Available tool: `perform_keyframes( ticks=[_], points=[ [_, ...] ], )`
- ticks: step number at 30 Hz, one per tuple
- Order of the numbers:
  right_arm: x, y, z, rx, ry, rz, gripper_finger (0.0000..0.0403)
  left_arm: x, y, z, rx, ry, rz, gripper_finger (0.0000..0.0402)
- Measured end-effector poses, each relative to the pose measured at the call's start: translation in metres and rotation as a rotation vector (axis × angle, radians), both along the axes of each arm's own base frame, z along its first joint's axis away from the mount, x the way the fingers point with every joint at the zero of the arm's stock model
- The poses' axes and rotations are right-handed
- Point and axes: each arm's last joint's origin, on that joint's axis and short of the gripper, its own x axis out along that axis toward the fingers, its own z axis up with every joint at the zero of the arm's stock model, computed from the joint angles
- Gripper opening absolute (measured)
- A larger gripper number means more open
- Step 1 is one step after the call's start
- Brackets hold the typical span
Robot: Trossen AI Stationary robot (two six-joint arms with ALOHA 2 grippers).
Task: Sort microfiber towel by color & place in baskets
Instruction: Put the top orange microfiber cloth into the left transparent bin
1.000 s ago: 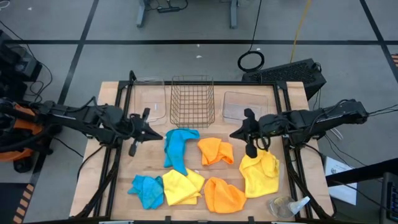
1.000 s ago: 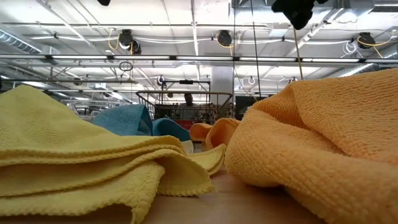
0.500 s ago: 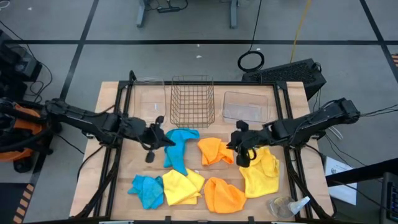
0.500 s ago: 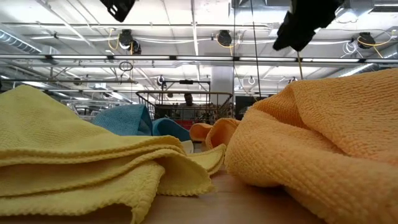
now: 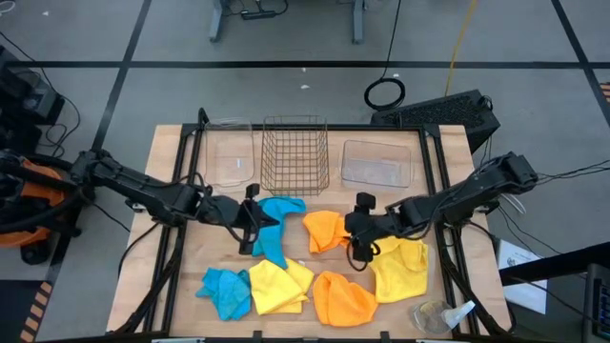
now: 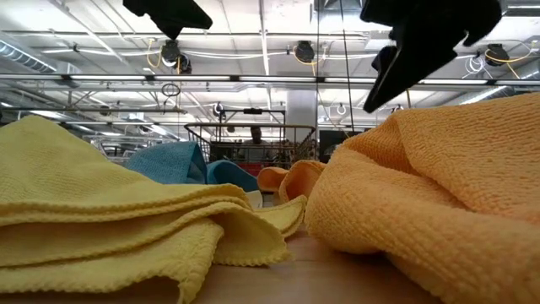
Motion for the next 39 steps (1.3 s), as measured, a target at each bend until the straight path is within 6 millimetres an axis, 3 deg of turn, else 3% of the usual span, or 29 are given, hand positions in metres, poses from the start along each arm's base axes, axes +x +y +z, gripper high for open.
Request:
perform_keyframes(
  ticks=[7,33,39],
  points=[
    [0.016,0.005,-0.027,-0.051,0.038,-0.006,0.0289,0.001,0.0,0.002,-0.014,-0.02,0.003,0.0002],
    [0.041,0.003,-0.08,-0.007,0.094,-0.144,0.029,0.025,-0.007,-0.016,0.016,-0.027,-0.011,0.0002],
    [0.04,0.005,-0.075,0.09,0.092,-0.159,0.029,0.025,-0.007,-0.016,0.017,-0.025,-0.012,0.0002]
  ],
)
